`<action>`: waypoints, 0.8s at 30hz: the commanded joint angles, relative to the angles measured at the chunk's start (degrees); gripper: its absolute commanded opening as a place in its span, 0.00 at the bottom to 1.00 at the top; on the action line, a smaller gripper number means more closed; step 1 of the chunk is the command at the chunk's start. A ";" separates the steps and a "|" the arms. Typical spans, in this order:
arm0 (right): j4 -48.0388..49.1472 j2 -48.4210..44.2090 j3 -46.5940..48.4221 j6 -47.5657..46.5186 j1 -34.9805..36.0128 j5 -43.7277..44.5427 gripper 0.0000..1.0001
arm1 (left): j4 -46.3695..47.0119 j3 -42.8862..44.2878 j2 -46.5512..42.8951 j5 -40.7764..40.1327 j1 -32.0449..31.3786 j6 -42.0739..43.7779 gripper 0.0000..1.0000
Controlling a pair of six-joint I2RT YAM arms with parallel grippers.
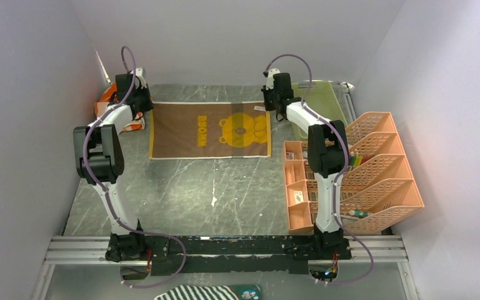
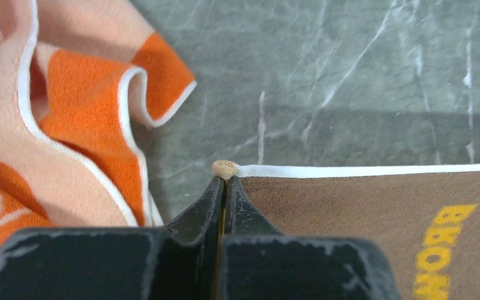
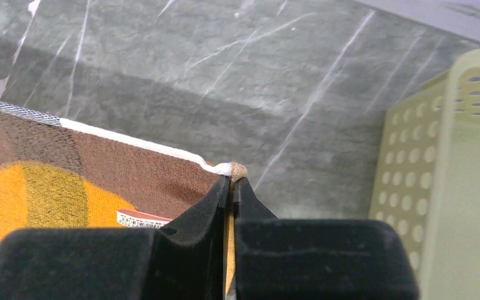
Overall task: Roll the towels
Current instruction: Fold the towel at the center of the board.
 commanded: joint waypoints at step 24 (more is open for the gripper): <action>30.74 -23.98 -46.57 -2.38 7.40 23.43 0.00 | 43.72 -52.45 -27.35 -11.96 -0.09 -16.79 0.06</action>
